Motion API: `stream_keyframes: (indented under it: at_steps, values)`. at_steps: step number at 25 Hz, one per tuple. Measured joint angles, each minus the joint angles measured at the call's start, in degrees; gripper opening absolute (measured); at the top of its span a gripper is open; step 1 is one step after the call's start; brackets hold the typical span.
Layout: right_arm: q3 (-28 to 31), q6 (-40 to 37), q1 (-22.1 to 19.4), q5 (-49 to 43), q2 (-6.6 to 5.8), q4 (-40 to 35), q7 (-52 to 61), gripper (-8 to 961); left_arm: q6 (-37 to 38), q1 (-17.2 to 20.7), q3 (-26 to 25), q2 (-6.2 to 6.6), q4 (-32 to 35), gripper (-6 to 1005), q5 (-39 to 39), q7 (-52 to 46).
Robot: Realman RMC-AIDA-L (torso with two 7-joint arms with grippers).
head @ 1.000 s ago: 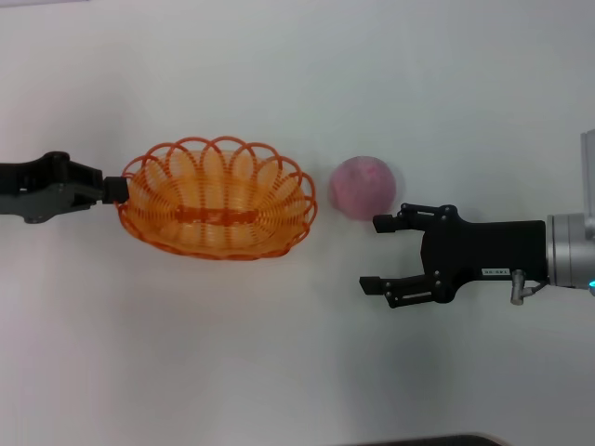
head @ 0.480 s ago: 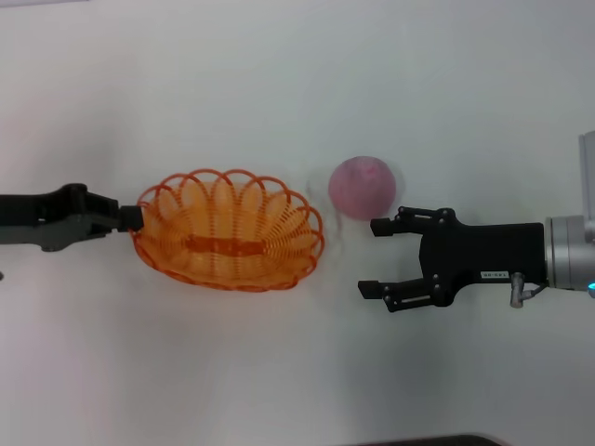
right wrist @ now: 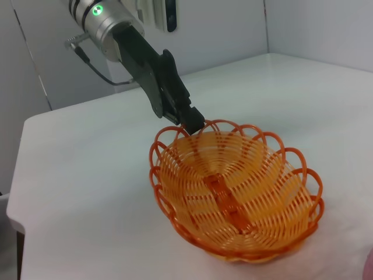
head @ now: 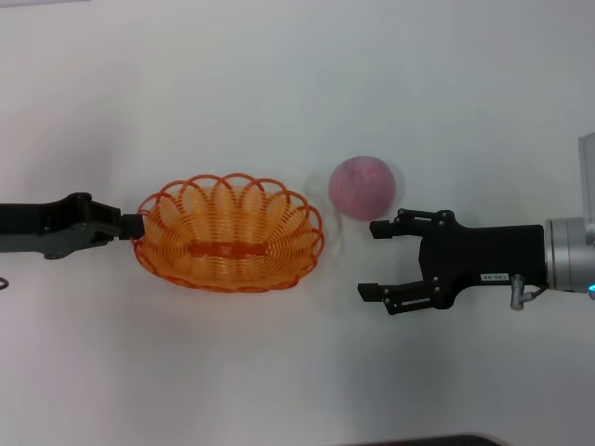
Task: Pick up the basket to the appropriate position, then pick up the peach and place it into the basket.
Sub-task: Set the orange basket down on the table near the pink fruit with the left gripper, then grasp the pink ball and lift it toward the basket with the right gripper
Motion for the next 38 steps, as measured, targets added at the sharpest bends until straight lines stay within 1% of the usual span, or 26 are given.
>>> stream_keyframes:
  at_steps: [7, 12, 24, 27, 29, 34, 35, 38]
  values:
    - [0.0, 0.0, 0.0, 0.0, 0.00, 0.0, 0.0, 925, -1.1, 0.3, 0.8, -0.02, 0.0, 91, 0.0, -0.1]
    - [0.0, 0.0, 0.0, 0.0, 0.00, 0.0, 0.0, 925, -1.8, 0.8, 0.6, -0.02, 0.1, 311, 0.0, -1.0]
    - [0.0, -0.1, 0.0, 0.0, 0.05, 0.0, 0.0, 925, -2.1, 1.0, 1.1, 0.27, 0.5, 523, 0.2, -1.1]
    - [0.0, -0.1, 0.0, 0.0, 0.08, 0.0, 0.0, 925, -1.9, 1.0, 1.8, 0.33, 1.2, 668, 0.1, 0.3]
    - [0.0, -0.1, 0.0, 0.0, 0.09, 0.0, 0.0, 925, -1.4, 1.0, 2.1, 0.32, 1.9, 764, 0.0, 4.3]
    - [0.0, -0.1, 0.0, 0.0, 0.17, 0.0, 0.0, 925, -3.4, 2.4, 1.9, -0.11, 2.5, 872, -0.4, 17.8]
    - [0.0, -0.1, 0.0, 0.0, 0.17, 0.0, 0.0, 925, -3.8, 2.9, 1.8, -0.27, 2.7, 871, -0.7, 20.4]
    - [0.0, -0.1, 0.0, 0.0, 0.15, 0.1, 0.0, 925, -4.0, 4.6, 2.0, -1.28, 2.9, 867, -1.6, 34.0]
